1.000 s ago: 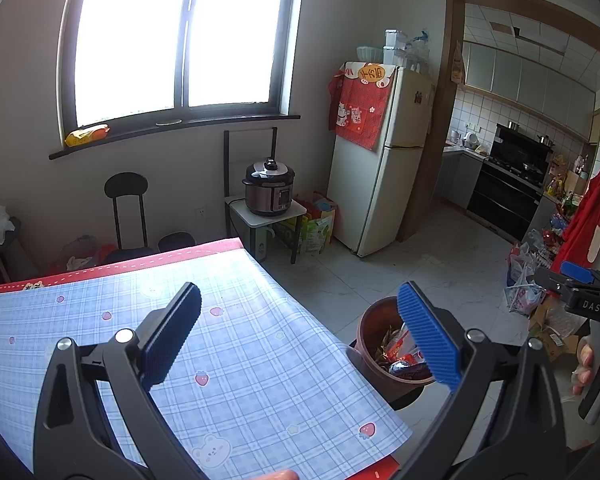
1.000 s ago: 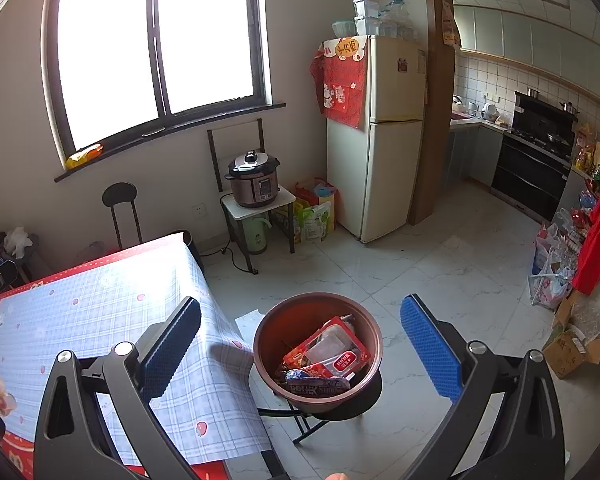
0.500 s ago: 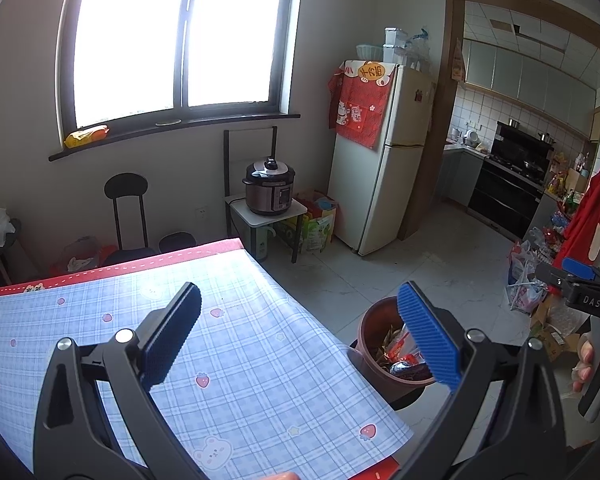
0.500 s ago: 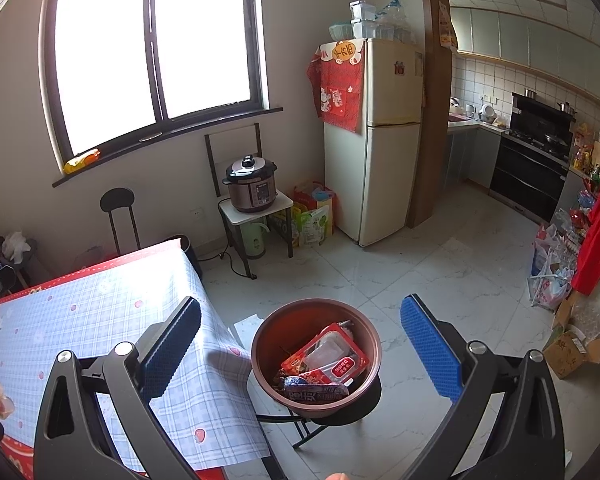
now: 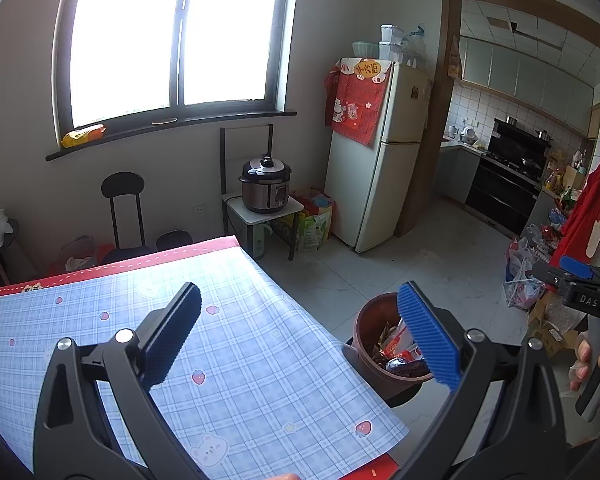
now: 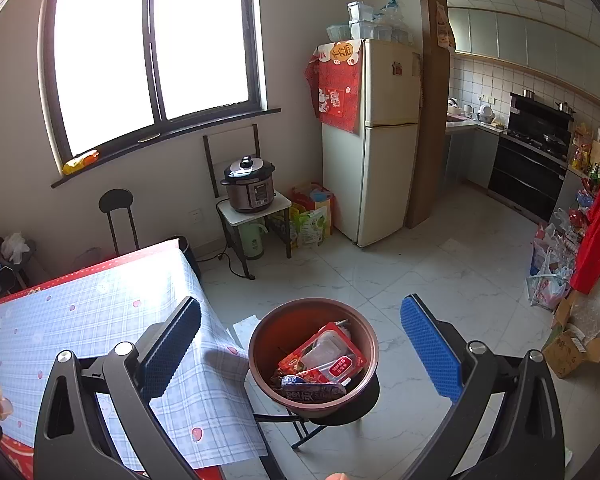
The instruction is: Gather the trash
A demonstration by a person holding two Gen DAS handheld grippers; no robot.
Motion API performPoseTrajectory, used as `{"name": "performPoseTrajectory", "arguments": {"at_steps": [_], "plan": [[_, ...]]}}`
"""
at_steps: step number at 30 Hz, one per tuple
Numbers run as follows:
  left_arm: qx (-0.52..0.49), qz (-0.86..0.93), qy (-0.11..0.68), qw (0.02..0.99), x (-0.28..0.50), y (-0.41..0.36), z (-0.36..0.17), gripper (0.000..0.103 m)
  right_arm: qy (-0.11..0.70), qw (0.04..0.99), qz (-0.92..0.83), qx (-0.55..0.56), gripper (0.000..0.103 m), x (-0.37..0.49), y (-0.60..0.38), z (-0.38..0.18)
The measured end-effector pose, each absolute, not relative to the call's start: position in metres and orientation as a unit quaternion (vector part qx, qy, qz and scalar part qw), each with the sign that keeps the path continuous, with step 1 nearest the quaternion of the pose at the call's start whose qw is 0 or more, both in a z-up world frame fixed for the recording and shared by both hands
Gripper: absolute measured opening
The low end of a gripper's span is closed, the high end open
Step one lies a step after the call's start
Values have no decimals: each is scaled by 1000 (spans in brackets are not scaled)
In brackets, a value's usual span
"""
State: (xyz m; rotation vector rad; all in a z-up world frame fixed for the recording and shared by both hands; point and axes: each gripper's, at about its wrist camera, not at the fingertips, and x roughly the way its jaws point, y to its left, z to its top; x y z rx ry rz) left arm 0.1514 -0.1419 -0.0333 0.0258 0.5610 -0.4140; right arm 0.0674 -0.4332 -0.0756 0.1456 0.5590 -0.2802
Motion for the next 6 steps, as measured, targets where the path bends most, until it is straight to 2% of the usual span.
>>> {"name": "performPoseTrajectory", "arguments": {"at_steps": [6], "plan": [[10, -211, 276, 938, 148, -141, -32, 97, 276, 949, -137, 70, 98, 66, -434, -76]]}}
